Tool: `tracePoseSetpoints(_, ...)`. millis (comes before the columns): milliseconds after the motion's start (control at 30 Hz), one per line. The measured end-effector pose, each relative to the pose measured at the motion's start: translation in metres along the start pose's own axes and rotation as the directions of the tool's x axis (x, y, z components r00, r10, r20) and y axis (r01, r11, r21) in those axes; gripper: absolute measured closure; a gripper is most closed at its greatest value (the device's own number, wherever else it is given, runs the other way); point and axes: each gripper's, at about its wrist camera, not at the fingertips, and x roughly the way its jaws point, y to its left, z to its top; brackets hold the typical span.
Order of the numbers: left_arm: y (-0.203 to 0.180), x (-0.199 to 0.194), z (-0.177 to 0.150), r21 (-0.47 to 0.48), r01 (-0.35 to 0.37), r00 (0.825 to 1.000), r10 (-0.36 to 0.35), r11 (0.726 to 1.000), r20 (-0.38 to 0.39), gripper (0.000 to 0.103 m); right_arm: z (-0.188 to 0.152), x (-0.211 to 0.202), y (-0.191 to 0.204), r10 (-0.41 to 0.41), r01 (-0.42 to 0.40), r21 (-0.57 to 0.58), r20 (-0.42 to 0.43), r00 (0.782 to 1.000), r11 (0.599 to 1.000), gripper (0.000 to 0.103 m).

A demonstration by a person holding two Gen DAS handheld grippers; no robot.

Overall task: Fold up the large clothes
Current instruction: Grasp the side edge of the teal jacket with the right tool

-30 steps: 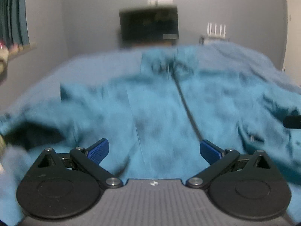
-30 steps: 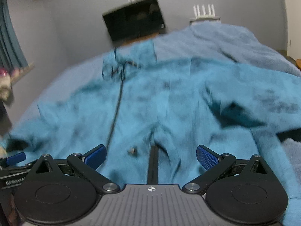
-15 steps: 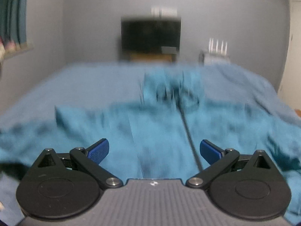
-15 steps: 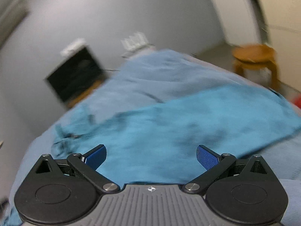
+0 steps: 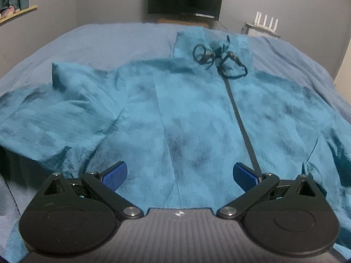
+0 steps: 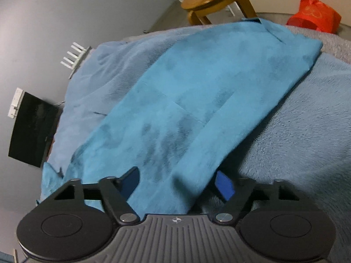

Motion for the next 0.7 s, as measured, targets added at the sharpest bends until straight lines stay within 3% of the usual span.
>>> tracePoseSetpoints(167,0.000,0.023,0.005,0.005,0.003,0.998,-0.002,1.000,-0.056,0.000,0.010,0.030,-0.010,-0.016,0.019,0.101,-0.031,0.999,0.995,0.068)
tracePoseSetpoints(200,0.000,0.025,0.005,0.006,0.003,0.998,-0.003,1.000,-0.063,0.000,0.012,0.034,-0.014,-0.008,0.011,0.132,-0.023,1.000,0.991,0.071)
tracePoseSetpoints(300,0.002,0.027,0.005,-0.003,0.010,0.997,-0.010,1.000,-0.075,0.000,0.018,0.039,-0.027,0.029,-0.036,0.224,0.034,0.999,0.974,0.080)
tracePoseSetpoints(367,0.003,0.029,0.006,-0.012,0.012,0.997,-0.013,1.000,-0.080,0.000,0.020,0.034,-0.028,0.047,-0.073,0.232,0.118,0.992,0.970,0.087)
tracePoseSetpoints(467,0.006,0.032,0.008,-0.026,0.018,0.996,-0.020,0.999,-0.085,0.000,0.026,0.027,-0.019,0.070,-0.113,0.152,0.265,0.962,0.982,0.089)
tracePoseSetpoints(533,0.007,0.033,0.008,-0.032,0.023,0.996,-0.026,0.999,-0.086,0.000,0.032,0.027,-0.014,0.069,-0.113,0.120,0.320,0.945,0.986,0.088)
tracePoseSetpoints(600,0.009,0.035,0.008,-0.037,0.024,0.996,-0.027,0.999,-0.091,0.000,0.038,0.036,-0.016,0.072,-0.126,0.152,0.317,0.946,0.980,0.084)
tracePoseSetpoints(667,0.011,0.038,0.009,-0.046,0.021,0.995,-0.026,0.999,-0.100,0.000,0.041,0.046,-0.025,0.057,-0.126,0.220,0.293,0.954,0.967,0.071)
tracePoseSetpoints(700,0.012,0.039,0.009,-0.054,0.019,0.994,-0.025,0.998,-0.105,0.000,0.041,0.049,-0.032,0.054,-0.130,0.257,0.282,0.958,0.958,0.073)
